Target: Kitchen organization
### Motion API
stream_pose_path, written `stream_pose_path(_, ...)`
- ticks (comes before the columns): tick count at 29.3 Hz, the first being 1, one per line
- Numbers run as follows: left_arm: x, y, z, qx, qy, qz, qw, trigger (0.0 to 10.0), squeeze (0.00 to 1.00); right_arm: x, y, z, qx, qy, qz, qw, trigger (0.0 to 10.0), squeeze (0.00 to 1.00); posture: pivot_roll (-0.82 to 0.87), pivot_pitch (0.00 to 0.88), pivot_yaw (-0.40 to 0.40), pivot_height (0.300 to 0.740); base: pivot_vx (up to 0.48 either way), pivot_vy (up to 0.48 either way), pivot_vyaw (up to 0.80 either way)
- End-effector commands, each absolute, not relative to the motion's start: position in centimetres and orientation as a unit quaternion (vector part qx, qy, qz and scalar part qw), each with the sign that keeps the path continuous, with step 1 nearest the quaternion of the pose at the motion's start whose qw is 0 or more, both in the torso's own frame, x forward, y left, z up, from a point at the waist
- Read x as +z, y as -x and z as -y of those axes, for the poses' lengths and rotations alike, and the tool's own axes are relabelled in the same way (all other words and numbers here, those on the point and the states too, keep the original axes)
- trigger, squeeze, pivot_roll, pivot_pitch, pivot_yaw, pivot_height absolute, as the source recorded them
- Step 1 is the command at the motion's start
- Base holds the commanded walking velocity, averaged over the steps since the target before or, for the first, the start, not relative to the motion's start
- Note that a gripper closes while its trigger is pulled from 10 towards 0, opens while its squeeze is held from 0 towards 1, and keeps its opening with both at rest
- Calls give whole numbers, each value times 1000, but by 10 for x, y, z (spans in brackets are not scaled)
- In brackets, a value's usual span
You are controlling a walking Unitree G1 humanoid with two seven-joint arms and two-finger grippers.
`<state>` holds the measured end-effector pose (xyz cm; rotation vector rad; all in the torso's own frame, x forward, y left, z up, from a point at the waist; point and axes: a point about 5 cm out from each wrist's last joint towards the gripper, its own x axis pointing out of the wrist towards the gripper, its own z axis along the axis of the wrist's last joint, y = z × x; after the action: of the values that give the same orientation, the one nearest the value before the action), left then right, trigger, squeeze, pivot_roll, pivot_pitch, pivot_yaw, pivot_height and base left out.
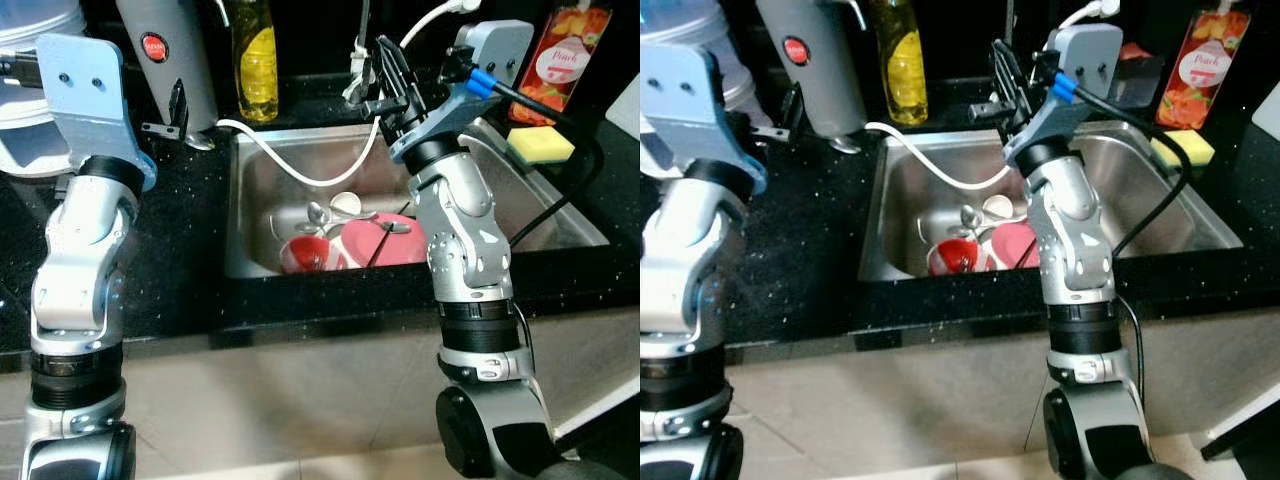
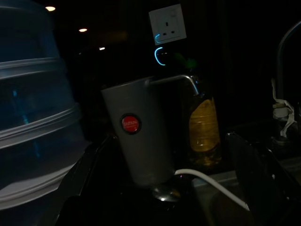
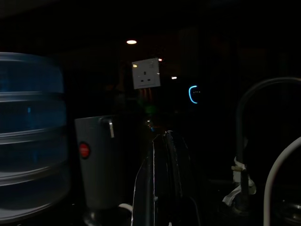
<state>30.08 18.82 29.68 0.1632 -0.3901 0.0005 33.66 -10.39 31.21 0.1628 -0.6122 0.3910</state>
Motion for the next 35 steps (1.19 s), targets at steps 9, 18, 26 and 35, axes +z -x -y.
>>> stream_pose_path(9,292,-302,-185,-4,-82,181,980,10000,0,306,-339,103,190,-76,283,937,10000,0,39,0,46,740,337,0,0)
stream_pose_path(18,293,-302,-185,-4,-76,181,980,10000,0,304,-339,104,188,-77,280,938,10000,0,40,0,48,740,0,0,0)
stream_pose_path(26,291,-303,-186,-4,-79,176,981,10000,0,304,-338,104,188,-77,280,938,10000,0,41,0,52,740,0,0,0)
stream_pose_path(35,283,-307,-191,15,-85,145,986,10000,0,302,-338,104,189,-76,277,939,10000,0,37,0,52,740,0,0,0)
